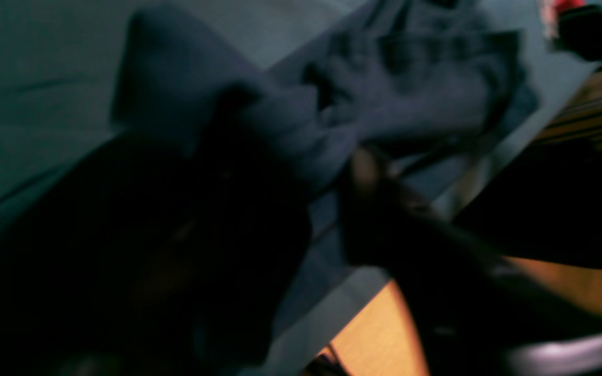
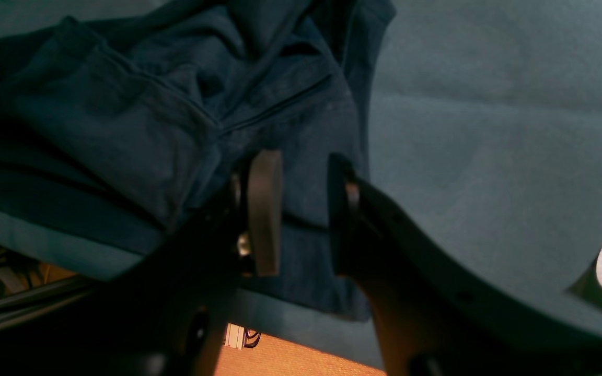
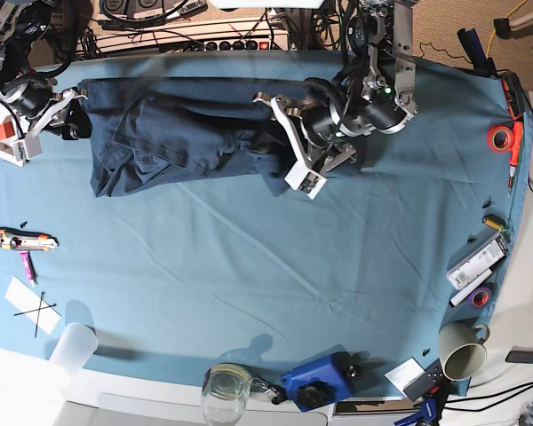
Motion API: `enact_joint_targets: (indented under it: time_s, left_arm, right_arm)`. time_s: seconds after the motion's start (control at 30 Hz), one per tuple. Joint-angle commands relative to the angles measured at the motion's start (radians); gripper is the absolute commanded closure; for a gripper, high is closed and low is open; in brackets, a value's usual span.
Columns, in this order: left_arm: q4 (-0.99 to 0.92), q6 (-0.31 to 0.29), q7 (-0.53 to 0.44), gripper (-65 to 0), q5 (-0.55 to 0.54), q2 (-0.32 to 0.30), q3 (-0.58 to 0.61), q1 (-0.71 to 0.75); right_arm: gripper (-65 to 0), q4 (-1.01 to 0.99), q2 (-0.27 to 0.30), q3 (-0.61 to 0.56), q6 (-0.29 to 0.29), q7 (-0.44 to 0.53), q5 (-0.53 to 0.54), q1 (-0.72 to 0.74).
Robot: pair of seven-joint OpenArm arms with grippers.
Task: Fold the T-shirt properly
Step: 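Lift the strip end with the left gripper and fold it toward the right gripper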
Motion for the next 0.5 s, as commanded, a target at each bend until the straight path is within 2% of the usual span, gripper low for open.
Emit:
enact_joint_targets:
  time_s: [0.0, 0.1, 0.2, 0.33, 0.47]
  left_arm:
    - [0.018, -0.003, -0.018, -34.0, -0.032, 0.016, 0.004, -0.007]
    - [0.037, -0.003, 0.031, -33.9, -0.1, 0.038, 0.003, -0.007]
    - [0.063, -0.004, 0.04, -33.9, -0.142, 0.044, 0.003, -0.006]
    - [0.108, -0.004, 0.039, -33.8, -0.064, 0.044, -0.014, -0.006]
    - [0.134, 0.004, 0.012, -30.5, 0.025, 0.043, -0.092, -0.006]
  right_arm:
    - [-15.7, 0.016, 0.023, 0.01, 0.001, 0.03, 0.017, 0.005]
    - [-15.7, 0.016, 0.023, 0.009, 0.001, 0.029, 0.016, 0.005]
    - [-15.7, 0.016, 0.023, 0.009, 0.001, 0.032, 0.016, 0.005]
    - [-15.7, 0.016, 0.023, 0.009, 0.001, 0.032, 0.016, 0.005]
    - [-15.7, 0.016, 0.023, 0.01, 0.001, 0.032, 0.016, 0.005]
